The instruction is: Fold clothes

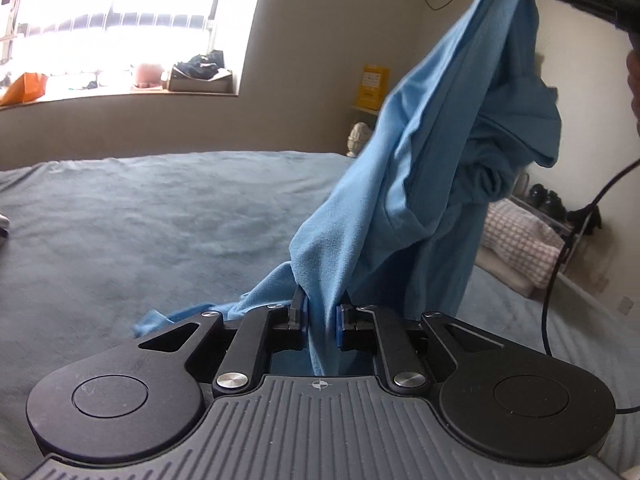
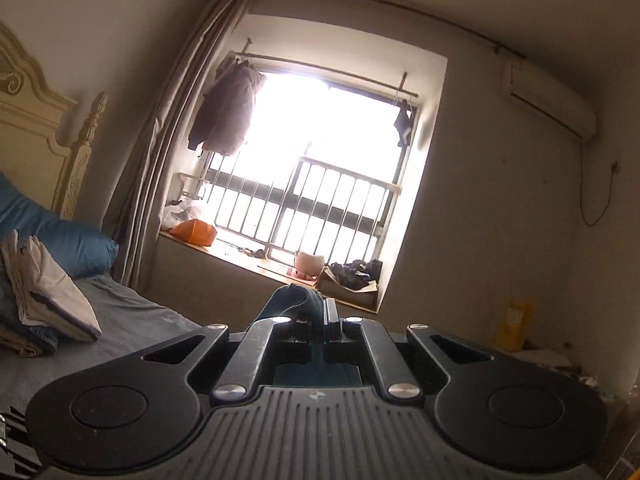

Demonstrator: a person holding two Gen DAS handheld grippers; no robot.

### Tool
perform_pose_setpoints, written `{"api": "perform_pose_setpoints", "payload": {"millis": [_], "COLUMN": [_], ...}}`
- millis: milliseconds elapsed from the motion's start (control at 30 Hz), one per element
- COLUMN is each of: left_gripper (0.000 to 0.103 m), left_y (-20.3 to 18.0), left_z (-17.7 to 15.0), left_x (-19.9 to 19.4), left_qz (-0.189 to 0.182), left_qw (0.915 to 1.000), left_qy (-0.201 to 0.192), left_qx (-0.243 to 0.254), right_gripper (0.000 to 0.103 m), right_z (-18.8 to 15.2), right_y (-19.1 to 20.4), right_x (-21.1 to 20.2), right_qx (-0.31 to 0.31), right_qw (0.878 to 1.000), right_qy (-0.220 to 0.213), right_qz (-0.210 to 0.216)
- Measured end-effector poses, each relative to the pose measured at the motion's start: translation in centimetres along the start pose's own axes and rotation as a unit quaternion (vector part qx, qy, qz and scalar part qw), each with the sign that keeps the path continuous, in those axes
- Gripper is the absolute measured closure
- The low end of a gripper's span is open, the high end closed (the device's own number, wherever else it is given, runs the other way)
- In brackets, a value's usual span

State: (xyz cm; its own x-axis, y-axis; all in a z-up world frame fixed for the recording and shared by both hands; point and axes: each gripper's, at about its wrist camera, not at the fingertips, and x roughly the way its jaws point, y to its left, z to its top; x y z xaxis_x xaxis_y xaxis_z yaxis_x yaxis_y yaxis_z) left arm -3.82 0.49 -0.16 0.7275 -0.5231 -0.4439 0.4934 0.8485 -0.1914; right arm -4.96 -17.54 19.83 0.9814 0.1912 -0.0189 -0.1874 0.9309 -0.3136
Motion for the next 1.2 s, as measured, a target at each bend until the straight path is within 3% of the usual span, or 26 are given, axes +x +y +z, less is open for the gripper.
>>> {"api": "perform_pose_setpoints", "payload": {"millis": [100, 233, 333, 467, 600, 733, 933, 1067, 1200], "left_gripper": [0.095, 0.099, 0.1, 0.101, 0.101, 0.101, 0.101, 0.101, 0.101], "left_y": [-0.4, 0.1, 1.0, 1.7, 1.1, -0.2, -3.8, -5.1, -5.4], "left_z": [-0.4, 0.2, 1.9, 6.2, 11.2, 15.1, 17.7, 18.7, 19.3], "left_x": [0.2, -0.5, -2.6, -7.0, -12.3, -16.9, -20.9, -21.1, -20.5], "left_qz": [0.0, 0.035, 0.068, 0.102, 0.124, 0.122, 0.105, 0.084, 0.06], "left_qw": [1.0, 0.9992, 0.9961, 0.9857, 0.9665, 0.9493, 0.9318, 0.9257, 0.9269], "left_qy": [0.001, -0.02, -0.056, -0.132, -0.217, -0.278, -0.331, -0.353, -0.357], "left_qx": [0.009, 0.006, -0.003, 0.023, 0.058, 0.082, 0.104, 0.105, 0.1], "right_gripper": [0.098, 0.099, 0.099, 0.099, 0.099, 0.099, 0.099, 0.098, 0.099], "right_z": [-0.5, -1.5, -1.8, -0.3, 2.9, 6.0, 9.6, 11.2, 12.1], "right_y": [0.1, -0.6, -2.2, -3.7, -4.8, -5.2, -6.1, -7.2, -8.3], "right_x": [0.3, 0.0, -0.7, -2.0, -4.5, -7.3, -11.1, -12.9, -13.7], "right_qx": [-0.007, -0.013, 0.0, 0.016, 0.027, 0.035, 0.049, 0.056, 0.068], "right_qw": [1.0, 1.0, 0.999, 0.999, 0.996, 0.991, 0.978, 0.97, 0.966], "right_qy": [0.004, 0.015, 0.02, -0.003, -0.056, -0.118, -0.197, -0.231, -0.248], "right_qz": [-0.003, -0.016, -0.03, -0.047, -0.057, -0.052, -0.043, -0.04, -0.034]}}
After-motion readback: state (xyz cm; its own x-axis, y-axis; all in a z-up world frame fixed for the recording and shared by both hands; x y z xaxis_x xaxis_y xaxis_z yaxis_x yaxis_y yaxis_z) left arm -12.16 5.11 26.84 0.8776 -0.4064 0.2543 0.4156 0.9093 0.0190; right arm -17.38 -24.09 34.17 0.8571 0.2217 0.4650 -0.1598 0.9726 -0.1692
